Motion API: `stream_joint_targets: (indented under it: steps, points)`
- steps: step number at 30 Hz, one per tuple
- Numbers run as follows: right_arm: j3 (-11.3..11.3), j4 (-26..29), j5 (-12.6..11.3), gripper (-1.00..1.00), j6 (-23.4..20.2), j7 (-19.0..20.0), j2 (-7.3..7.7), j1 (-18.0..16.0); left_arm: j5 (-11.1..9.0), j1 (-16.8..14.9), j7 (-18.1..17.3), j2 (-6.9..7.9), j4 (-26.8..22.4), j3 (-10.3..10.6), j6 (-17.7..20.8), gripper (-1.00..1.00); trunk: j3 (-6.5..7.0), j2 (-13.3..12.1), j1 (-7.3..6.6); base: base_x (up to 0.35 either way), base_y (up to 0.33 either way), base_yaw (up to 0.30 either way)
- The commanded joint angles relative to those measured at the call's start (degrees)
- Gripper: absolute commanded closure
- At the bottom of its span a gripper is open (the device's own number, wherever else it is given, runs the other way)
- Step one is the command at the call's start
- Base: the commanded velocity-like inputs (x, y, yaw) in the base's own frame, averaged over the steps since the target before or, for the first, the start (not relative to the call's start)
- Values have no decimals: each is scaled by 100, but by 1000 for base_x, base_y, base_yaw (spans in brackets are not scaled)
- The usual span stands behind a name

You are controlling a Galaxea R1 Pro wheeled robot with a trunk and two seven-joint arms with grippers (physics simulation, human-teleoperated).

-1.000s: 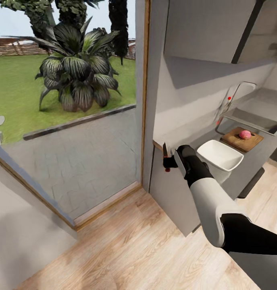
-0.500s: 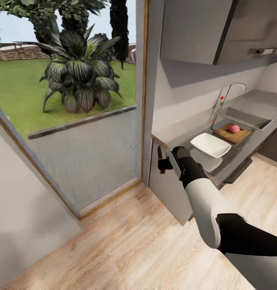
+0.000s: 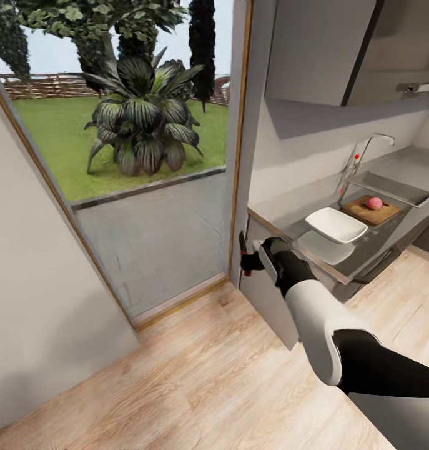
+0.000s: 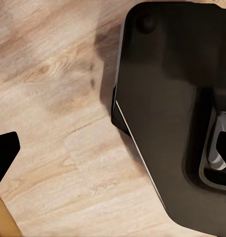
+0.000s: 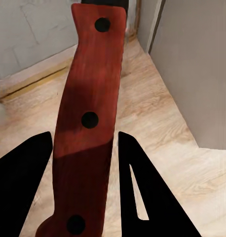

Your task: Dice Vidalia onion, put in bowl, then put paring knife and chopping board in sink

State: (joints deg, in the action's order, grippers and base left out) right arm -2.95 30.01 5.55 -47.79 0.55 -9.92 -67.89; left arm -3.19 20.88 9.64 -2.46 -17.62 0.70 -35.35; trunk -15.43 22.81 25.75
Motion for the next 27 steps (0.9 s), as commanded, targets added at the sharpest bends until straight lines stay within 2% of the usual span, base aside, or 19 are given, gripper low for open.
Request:
stream_joint_targets:
  steps: [1, 3, 4, 6, 10, 11, 13, 15, 17, 27]
  points:
    - [-31, -146, 63, 100, 203, 123, -8, -1, -33, 4, 3, -1, -12, 9, -7, -100, -6, 11, 3, -8, 0, 140]
    - [-29, -468, 69, 100, 760, 302, -8, 24, -33, 4, 3, -1, -13, 9, -7, -100, -1, 11, 3, -4, 0, 80]
    - [-26, -734, 72, 100, 1229, 410, -8, 39, -33, 4, 3, -1, -13, 9, -7, -100, 0, 11, 3, -3, 0, 46]
    - [-13, -1717, 166, 100, 2774, 718, -8, 61, -33, 4, 3, -1, -9, 9, -5, -100, 1, 11, 3, -1, 0, 16]
    - [9, -2345, 746, 100, 3607, 1147, -8, 74, -33, 4, 3, -1, -5, 9, -6, -100, 1, 11, 3, 0, 0, 3]
    - [8, -2582, 932, 100, 4093, 1217, -8, 103, -33, 2, 3, -1, -5, 9, -6, -100, 1, 11, 3, 0, 0, 0]
    - [6, -2771, 1051, 100, 4706, 1260, -8, 170, -33, 1, 3, -1, -4, 9, -7, -100, 1, 11, 3, 0, 0, 0]
    - [7, -2846, 1099, 100, 5027, 1278, -8, 269, -33, 2, 3, -1, -4, 9, -7, -100, 1, 11, 3, 0, 0, 0]
    - [8, -2869, 1119, 100, 5171, 1285, -8, 336, -33, 3, 3, -1, -4, 9, -7, -100, 1, 11, 3, 0, 0, 0]
    - [2, -2837, 1137, 100, 5262, 1306, -8, 386, -38, -2, 3, -1, -4, 9, -2, -100, 1, 11, 3, 0, 0, 0]
